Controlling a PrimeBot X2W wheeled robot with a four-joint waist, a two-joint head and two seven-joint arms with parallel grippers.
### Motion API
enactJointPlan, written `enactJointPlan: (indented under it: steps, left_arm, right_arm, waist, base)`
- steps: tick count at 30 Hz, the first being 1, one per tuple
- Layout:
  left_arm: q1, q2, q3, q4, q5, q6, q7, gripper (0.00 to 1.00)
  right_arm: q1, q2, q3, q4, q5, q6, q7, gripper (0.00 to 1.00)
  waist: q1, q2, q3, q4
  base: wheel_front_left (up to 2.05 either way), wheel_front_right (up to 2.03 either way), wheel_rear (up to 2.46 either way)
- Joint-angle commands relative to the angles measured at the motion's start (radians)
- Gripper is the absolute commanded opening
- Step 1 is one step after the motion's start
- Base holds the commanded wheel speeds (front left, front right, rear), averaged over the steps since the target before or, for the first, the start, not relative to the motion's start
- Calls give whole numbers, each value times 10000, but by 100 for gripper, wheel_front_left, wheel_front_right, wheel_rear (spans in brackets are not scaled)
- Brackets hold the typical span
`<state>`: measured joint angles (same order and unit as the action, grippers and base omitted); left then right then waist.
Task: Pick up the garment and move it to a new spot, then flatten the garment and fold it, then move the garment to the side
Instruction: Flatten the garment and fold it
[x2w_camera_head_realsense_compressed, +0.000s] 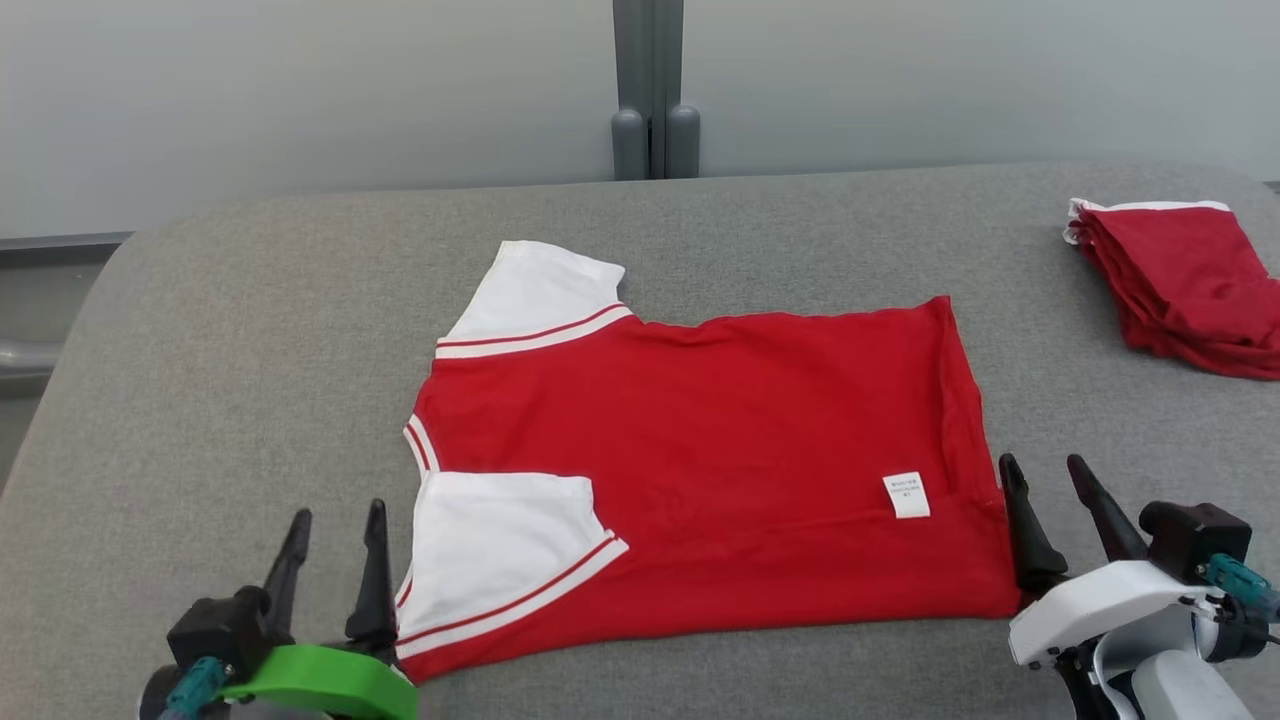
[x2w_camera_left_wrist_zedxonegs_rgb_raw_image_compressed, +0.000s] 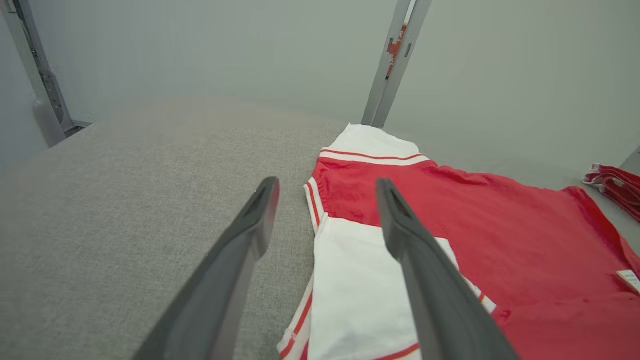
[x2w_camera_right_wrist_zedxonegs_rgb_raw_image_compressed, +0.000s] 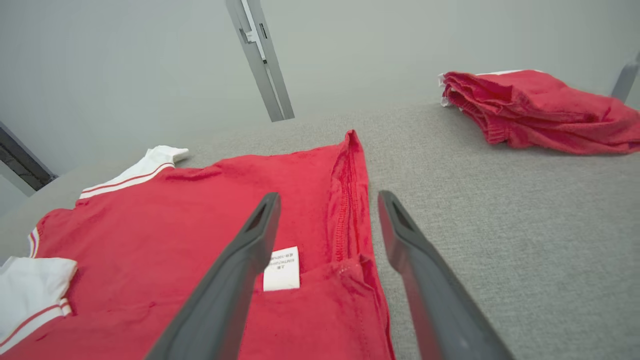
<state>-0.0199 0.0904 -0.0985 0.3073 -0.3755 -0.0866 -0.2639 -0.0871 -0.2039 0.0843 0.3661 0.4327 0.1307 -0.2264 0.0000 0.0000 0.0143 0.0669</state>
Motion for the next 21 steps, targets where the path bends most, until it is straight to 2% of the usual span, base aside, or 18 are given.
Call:
enactJointPlan:
  steps: [1,6,10,21]
  left_arm:
    - [-214,153,137,-246,230,84,1,100]
    - [-418,359,576,-995,918,284,3,100]
    - [-515,507,763,-1179,1155,164,3,100]
    - [-637,842,604,-411,1031,-150,19,100]
  right_arm:
    - [64,74,-68,-255,-238,0,-114,100]
    - [202,402,-336,-1140,-956,0,-309,100]
    - [306,573,-420,-1726,-1430,0,-375,100]
    - [791,798,-556,-2112,-1899,0,-391,100]
  waist:
    - [0,0,-120,-52]
    - [0,0,-230,-89]
    - [0,0,-251,-110]
    - [0,0,-304,-123]
  base:
    - [0,0,0]
    - [0,0,0]
    - [0,0,0]
    - [0,0,0]
